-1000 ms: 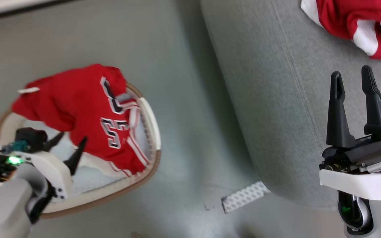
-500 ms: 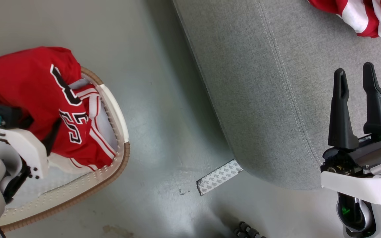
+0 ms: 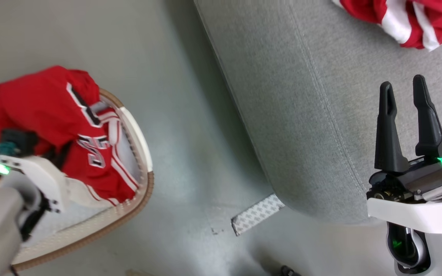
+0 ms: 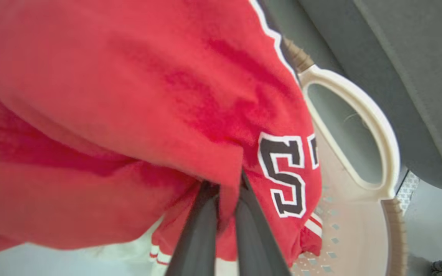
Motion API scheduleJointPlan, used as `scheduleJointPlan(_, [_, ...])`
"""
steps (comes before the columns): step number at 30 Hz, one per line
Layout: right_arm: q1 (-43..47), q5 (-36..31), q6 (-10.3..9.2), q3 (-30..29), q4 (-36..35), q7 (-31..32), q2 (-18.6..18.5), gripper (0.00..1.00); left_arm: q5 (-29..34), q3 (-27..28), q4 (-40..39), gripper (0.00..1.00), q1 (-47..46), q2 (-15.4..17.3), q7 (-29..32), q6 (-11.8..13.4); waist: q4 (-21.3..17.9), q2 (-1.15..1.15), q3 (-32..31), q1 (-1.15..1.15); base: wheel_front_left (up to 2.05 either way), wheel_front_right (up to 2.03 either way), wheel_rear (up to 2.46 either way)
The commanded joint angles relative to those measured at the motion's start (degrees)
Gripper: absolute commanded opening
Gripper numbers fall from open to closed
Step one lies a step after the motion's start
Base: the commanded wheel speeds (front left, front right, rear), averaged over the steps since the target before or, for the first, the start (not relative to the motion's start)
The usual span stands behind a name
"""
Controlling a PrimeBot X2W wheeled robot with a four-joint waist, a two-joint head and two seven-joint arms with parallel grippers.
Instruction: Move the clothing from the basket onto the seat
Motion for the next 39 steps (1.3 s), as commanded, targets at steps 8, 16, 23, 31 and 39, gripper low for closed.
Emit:
scheduleJointPlan(8, [0.26,-3.91,-0.13,-1.48,3.82,-0.18,0.04,1.0,-1.05,-0.23,-3.83,0.0,3.11,-4.7,-1.87,0.09,5.94,0.0,-10.92,0.0,0.0,0.0,0.0])
scheduleJointPlan(16, [1.91,-7.49,-0.13,-2.25,8.22,-0.18,0.0,1.0,5.03,7.78,-10.16,0.0,9.54,-8.51,-1.86,0.09,10.91,0.0,-21.76,0.0,0.0,0.0,0.0])
scheduleJointPlan(23, [3.44,-9.38,-0.13,-2.4,11.67,-0.18,0.0,1.0,10.4,14.93,-14.49,0.0,14.84,-12.19,-1.86,0.09,15.01,0.0,-29.93,0.0,0.0,0.0,0.0])
scheduleJointPlan(31, [5.91,-9.8,-0.13,-2.33,14.34,-0.18,0.0,1.0,16.6,21.17,-21.52,0.0,18.83,-14.74,-1.86,0.09,19.26,0.0,-37.37,0.0,0.0,0.0,0.0])
scheduleJointPlan(39, [8.81,-7.85,-0.13,-0.71,16.07,-0.18,-1.46,1.0,20.09,24.5,-29.27,0.0,18.89,-16.51,-1.87,0.09,22.41,0.0,-42.44,0.0,0.0,0.0,0.0])
